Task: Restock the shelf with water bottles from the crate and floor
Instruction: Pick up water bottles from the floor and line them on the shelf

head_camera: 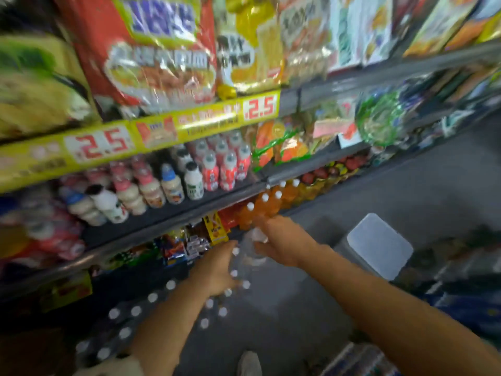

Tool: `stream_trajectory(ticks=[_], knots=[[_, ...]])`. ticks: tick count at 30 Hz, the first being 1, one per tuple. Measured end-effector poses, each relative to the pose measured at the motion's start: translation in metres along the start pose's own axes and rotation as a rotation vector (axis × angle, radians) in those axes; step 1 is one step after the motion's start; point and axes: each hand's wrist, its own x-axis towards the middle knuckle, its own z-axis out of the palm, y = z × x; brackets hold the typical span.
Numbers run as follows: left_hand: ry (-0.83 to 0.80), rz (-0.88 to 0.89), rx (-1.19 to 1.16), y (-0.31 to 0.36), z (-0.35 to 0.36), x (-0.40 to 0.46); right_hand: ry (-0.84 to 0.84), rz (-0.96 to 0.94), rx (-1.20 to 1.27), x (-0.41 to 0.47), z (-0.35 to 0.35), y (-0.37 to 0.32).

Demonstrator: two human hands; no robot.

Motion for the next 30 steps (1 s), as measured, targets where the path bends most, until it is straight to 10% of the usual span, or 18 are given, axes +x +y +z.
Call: stream_trajectory(ticks=[12,30], knots=[[0.284,0.251,-0.172,0.137,-0.222,-0.116,0.397,-0.176,-0.248,-0.082,-0.309,-0.196],[0.58,0.37,-0.1,0.239,-0.449,-0.293,0.724,-0.509,-0.016,-0.151,-0.518,-0.384]])
